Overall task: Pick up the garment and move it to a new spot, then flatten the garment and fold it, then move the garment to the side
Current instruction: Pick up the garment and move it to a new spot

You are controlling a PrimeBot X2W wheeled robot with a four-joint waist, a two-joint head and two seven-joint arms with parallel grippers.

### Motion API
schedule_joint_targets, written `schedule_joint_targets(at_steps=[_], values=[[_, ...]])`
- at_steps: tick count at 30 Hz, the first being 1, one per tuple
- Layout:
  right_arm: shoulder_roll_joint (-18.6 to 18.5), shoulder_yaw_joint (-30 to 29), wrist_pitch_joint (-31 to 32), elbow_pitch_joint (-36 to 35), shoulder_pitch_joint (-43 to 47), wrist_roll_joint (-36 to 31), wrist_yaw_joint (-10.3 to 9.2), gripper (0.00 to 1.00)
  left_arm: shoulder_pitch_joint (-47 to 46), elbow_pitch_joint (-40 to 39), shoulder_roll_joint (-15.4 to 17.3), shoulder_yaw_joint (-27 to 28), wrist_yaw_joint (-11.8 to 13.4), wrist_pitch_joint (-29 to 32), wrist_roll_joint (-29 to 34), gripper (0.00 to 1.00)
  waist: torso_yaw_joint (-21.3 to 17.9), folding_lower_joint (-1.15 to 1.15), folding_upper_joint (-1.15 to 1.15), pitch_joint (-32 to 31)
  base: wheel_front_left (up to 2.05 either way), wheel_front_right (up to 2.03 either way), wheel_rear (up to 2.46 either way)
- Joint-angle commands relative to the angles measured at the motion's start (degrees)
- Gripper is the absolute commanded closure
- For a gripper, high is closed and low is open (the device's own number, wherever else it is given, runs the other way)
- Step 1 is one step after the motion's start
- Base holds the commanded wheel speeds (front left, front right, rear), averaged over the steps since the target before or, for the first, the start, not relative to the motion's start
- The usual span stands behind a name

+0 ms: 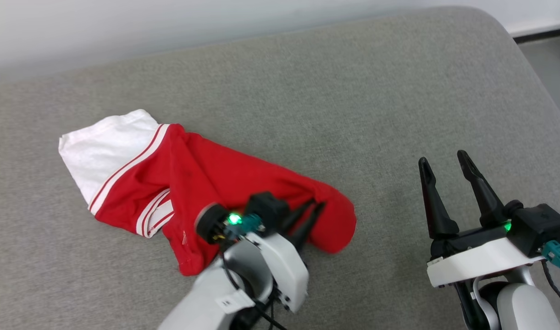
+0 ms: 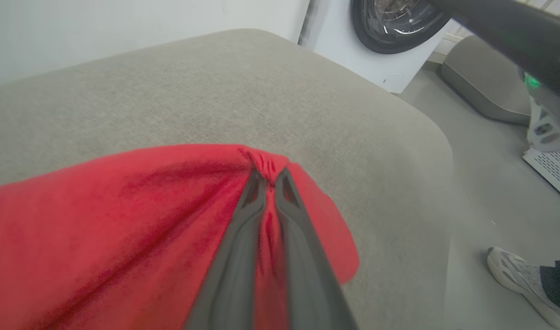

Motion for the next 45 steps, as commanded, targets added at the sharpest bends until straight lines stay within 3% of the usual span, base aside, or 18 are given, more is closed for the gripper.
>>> schedule_joint_targets(at_steps=[1,9,11,12,13,22,27,35,45], values=[[0.11,0.16,-0.41,0.15,-0.84,0.37,-0.03,0.00,0.73,0.25,-0.14,-0.70,-0.25,0.16,0.09,1.00,-1.41,-0.01,0.00,1.78,0.00,0.00,0.00],[0.10,0.21,-2.03,2.30,-2.09,0.87,-0.02,0.00,1.05,4.27,-0.67,-9.19,-0.88,-0.32,0.24,1.00,-1.24,-0.01,0.00,3.01,0.00,0.00,0.00],[0.10,0.17,-2.16,2.75,-2.18,0.71,-0.02,0.00,0.71,4.77,-0.79,-10.07,-0.87,-1.44,0.05,0.52,-0.57,-0.01,0.00,2.42,0.00,0.00,0.00],[0.09,0.07,-2.18,2.92,-2.12,0.51,-0.02,0.00,0.38,4.98,-0.87,-10.37,-0.88,-2.13,0.11,0.08,-0.19,-0.01,0.00,1.99,0.00,0.00,0.00],[0.09,-0.03,-2.09,3.16,-2.08,0.29,-0.02,0.00,-0.02,5.12,-0.99,-10.54,-0.89,-2.98,0.29,0.00,0.25,-0.01,0.00,1.46,0.00,0.00,0.00],[0.09,-0.68,-0.02,3.57,-0.20,-1.17,-0.02,0.00,0.08,4.12,-2.37,-7.76,1.92,-13.33,0.66,0.00,4.85,-0.01,0.00,-4.83,0.00,0.00,0.00],[0.09,-0.87,1.12,3.10,1.10,-1.23,-0.02,0.00,1.43,3.55,-1.74,-4.19,6.12,-16.43,0.33,0.00,6.92,-0.01,0.00,-7.44,0.00,0.00,0.00],[0.09,-1.73,2.56,2.61,3.85,-1.45,-0.02,0.00,5.13,2.58,0.93,4.27,11.67,-19.58,-1.64,0.00,9.71,-0.01,0.00,-10.84,0.00,0.00,0.00],[0.09,-3.02,4.11,1.97,7.57,-1.85,-0.02,0.00,12.16,1.07,5.64,14.18,15.54,-20.22,-2.89,0.00,11.25,-0.01,0.00,-14.46,0.00,0.00,0.00]])
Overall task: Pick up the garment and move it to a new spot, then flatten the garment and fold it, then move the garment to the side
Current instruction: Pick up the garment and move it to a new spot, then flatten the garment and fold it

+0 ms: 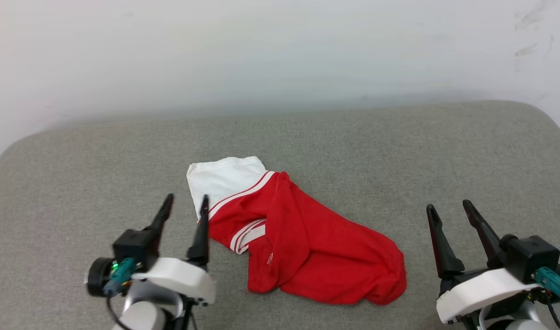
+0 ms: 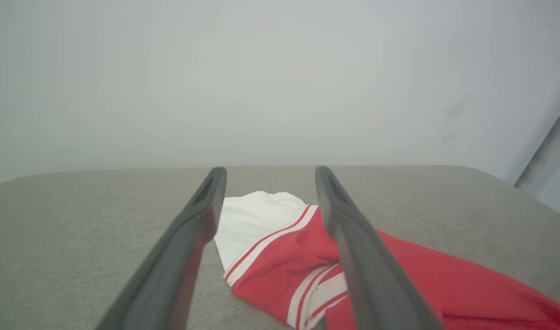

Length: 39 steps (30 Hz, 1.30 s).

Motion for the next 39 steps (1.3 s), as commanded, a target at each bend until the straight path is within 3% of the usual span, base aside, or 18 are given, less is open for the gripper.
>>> schedule_joint_targets(at_steps=[1,10,23,31,39], values=[[0.06,-0.21,0.24,-0.37,0.91,0.00,-0.02,0.00,1.21,-0.57,0.60,1.05,0.45,-0.36,0.09,0.00,0.21,0.01,0.00,-0.55,0.00,0.00,0.00],[0.05,-0.86,1.18,-1.25,3.08,0.14,-0.02,0.00,6.62,-2.87,2.93,4.10,1.33,-0.29,0.73,0.00,0.24,0.01,0.00,-2.52,0.00,0.00,0.00],[0.06,-1.15,3.61,-1.57,4.16,0.89,-0.02,0.00,7.48,-3.84,2.89,3.76,1.15,-0.28,0.26,0.00,0.75,0.01,0.00,-2.40,0.00,0.00,0.00],[-0.56,3.32,17.21,0.06,2.27,3.17,-0.02,0.00,5.51,-3.88,1.88,3.09,0.72,-0.27,0.34,0.00,3.52,0.01,0.00,-0.99,0.00,0.00,0.00],[-3.80,14.44,30.95,-0.55,-0.86,9.20,-0.03,0.00,3.44,-4.86,0.33,3.66,0.41,-0.29,0.69,0.00,7.89,0.01,0.00,2.30,0.00,0.00,0.00]])
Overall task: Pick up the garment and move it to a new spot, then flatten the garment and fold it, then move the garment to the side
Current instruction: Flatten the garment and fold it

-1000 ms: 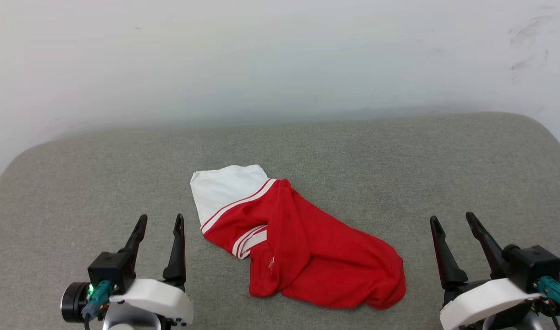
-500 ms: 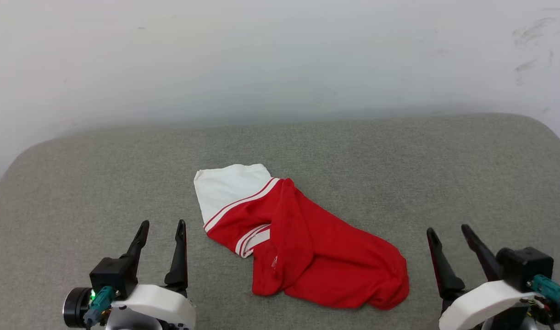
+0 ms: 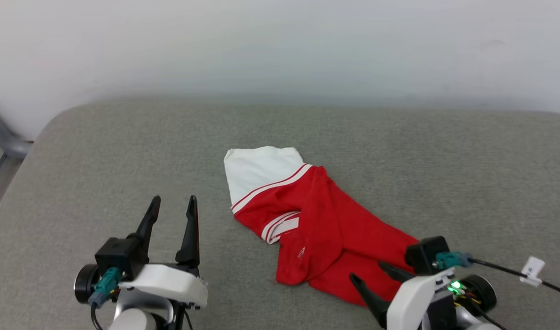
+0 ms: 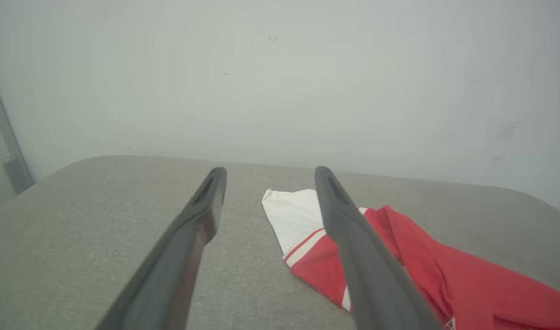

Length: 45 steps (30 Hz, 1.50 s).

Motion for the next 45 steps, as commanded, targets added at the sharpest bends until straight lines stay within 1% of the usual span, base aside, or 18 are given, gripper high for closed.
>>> schedule_joint_targets(at_steps=[1,6,12,15,19,20,21,22,25,29,34,39,44,45], values=[[-0.86,1.98,1.31,-0.40,-2.13,1.25,-0.02,0.00,-1.30,-0.57,-0.22,0.58,-0.14,-0.15,0.48,0.00,2.07,0.00,0.00,2.21,0.00,0.00,0.00],[-2.86,7.48,3.21,1.09,-6.80,3.59,-0.02,0.00,-3.22,-1.32,-1.12,1.39,-1.01,-0.14,1.51,0.00,4.59,0.00,0.00,5.22,0.00,0.00,0.00],[-4.31,13.76,3.35,4.64,-12.88,5.33,-0.02,0.00,-4.86,-1.18,-2.63,2.09,-2.12,-0.16,2.72,0.00,6.50,0.00,0.00,8.42,0.00,0.00,0.00],[-4.51,15.57,2.92,7.17,-15.36,5.83,-0.02,0.00,-5.24,-0.81,-3.54,2.70,-2.76,-0.16,3.17,0.00,6.78,0.00,0.00,9.44,0.00,0.00,0.00],[-4.39,16.25,1.81,10.92,-17.85,5.42,-0.02,0.00,-5.93,-0.40,-4.58,3.49,-3.64,-0.16,3.87,0.00,6.91,0.00,0.00,10.58,0.00,0.00,0.00],[-4.14,16.29,1.59,11.65,-18.13,5.56,-0.02,0.51,-5.97,-0.25,-4.75,3.80,-3.94,-0.15,4.06,0.00,6.87,0.00,0.00,10.77,0.00,0.00,0.00],[-3.97,16.32,1.22,12.38,-18.60,5.58,-0.02,0.78,-6.04,-0.14,-4.96,4.06,-4.11,-0.16,4.15,0.00,6.81,0.00,0.00,10.92,0.00,0.00,0.00],[-4.02,16.28,1.05,13.13,-18.94,5.59,-0.02,1.00,-6.16,0.04,-5.22,4.29,-4.40,-0.15,4.43,0.00,6.75,0.00,0.00,11.03,0.00,0.00,0.00],[-4.12,16.09,-0.29,13.87,-19.75,5.79,-0.02,1.00,-6.35,0.36,-5.78,4.99,-5.02,-0.16,5.02,0.00,6.42,0.00,0.00,11.18,0.00,0.00,0.00],[-4.31,15.08,-3.00,12.68,-20.49,5.61,-0.02,1.00,-5.92,0.80,-6.46,5.84,-5.59,-0.16,5.75,0.00,5.53,0.00,0.00,10.72,0.00,0.00,0.00],[-5.37,11.32,-5.45,10.14,-21.52,4.42,-0.02,1.00,-5.14,1.13,-7.10,6.85,-6.19,-0.15,6.65,0.00,4.00,0.00,0.00,9.76,0.00,0.00,0.00],[-6.96,3.29,-5.86,9.16,-22.88,2.44,-0.02,1.00,-4.86,1.12,-7.48,7.68,-6.71,-0.15,7.18,0.00,2.46,0.00,0.00,9.69,0.00,0.00,0.00],[-9.33,-7.19,-5.58,11.30,-24.44,0.70,-0.03,1.00,-5.54,1.13,-7.74,7.99,-7.15,-0.15,7.72,0.00,1.39,0.00,0.00,10.91,0.00,0.00,0.00],[-9.33,-7.19,-5.58,11.30,-24.44,0.70,-0.03,1.00,-5.54,1.13,-7.74,7.99,-7.15,-0.15,7.72,0.00,1.39,0.00,0.00,10.91,0.00,0.00,0.00]])
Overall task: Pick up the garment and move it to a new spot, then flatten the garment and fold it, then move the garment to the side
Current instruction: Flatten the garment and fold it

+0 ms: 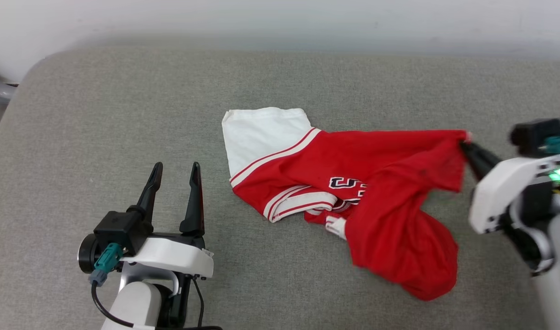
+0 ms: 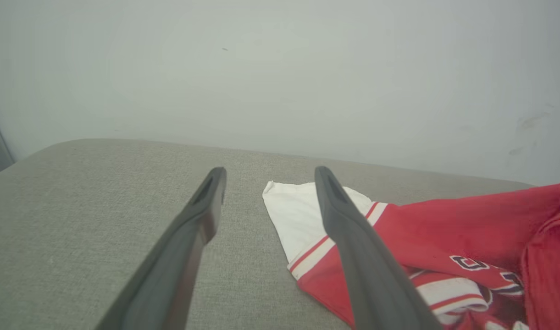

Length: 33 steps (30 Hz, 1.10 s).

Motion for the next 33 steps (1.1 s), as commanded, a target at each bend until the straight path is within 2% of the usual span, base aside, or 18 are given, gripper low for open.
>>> schedule_joint_targets(at_steps=[1,7,10,13,16,17,18,19,20,26,30,33], values=[[-0.87,-2.15,-0.19,0.79,-0.80,-0.63,-0.04,1.00,-0.42,0.06,-0.14,0.03,-0.20,-0.14,0.31,0.00,-0.35,0.00,0.00,0.56,0.00,0.00,0.00],[-1.85,-13.79,-0.86,5.90,0.49,-1.46,-0.05,1.00,-1.19,0.44,-0.45,0.25,-0.88,-0.14,0.69,0.00,-0.67,0.00,0.00,2.27,0.00,0.00,0.00],[-1.20,-18.40,-2.01,9.91,1.43,-1.31,-0.04,1.00,-1.61,0.75,-0.62,0.34,-1.08,-0.14,0.92,0.00,-0.58,0.00,0.00,2.91,0.00,0.00,0.00],[-0.40,-20.55,-3.38,14.00,2.45,-1.12,-0.04,1.00,-2.11,1.14,-0.76,0.59,-1.54,-0.14,0.99,0.00,-0.44,0.00,0.00,3.42,0.00,0.00,0.00],[0.43,-20.23,-4.99,17.78,2.88,-0.91,-0.04,1.00,-2.18,1.47,-0.85,0.84,-1.78,-0.14,1.23,0.00,-0.50,0.00,0.00,3.62,0.00,0.00,0.00],[0.72,-19.92,-5.87,18.90,2.91,-0.84,-0.04,0.91,-2.18,1.58,-0.87,0.93,-1.86,-0.14,1.33,0.00,-0.54,0.00,0.00,3.56,0.00,0.00,0.00],[1.26,-19.58,-7.16,19.73,2.74,-0.40,-0.04,0.67,-2.08,1.71,-0.87,1.01,-1.94,-0.14,1.46,0.00,-0.63,0.00,0.00,3.40,0.00,0.00,0.00],[1.51,-19.19,-8.63,20.30,2.54,-0.24,-0.04,0.04,-1.89,1.85,-0.86,1.13,-1.92,-0.14,1.54,0.00,-0.75,0.00,0.00,3.17,0.00,0.00,0.00],[2.33,-17.98,-14.31,20.92,2.36,-0.08,-0.04,0.00,-1.05,2.22,-0.87,1.41,-1.91,-0.14,1.61,0.00,-1.21,0.00,0.00,1.98,0.00,0.00,0.00],[3.54,-15.50,-25.41,18.90,4.52,-1.88,-0.04,0.00,0.80,2.96,-0.67,1.81,-1.76,-0.14,1.89,0.00,-2.53,0.00,0.00,-1.57,0.00,0.00,0.00],[5.17,-13.43,-28.31,15.88,6.81,-2.87,-0.04,0.00,2.12,3.23,-0.50,1.88,-1.60,-0.14,1.79,0.00,-3.43,0.00,0.00,-3.89,0.00,0.00,0.00],[5.40,-11.01,-25.84,13.33,8.76,-3.36,-0.04,0.00,2.99,3.23,-0.37,1.86,-1.32,-0.12,1.63,0.00,-4.07,0.00,0.00,-5.16,0.00,0.00,0.00]])
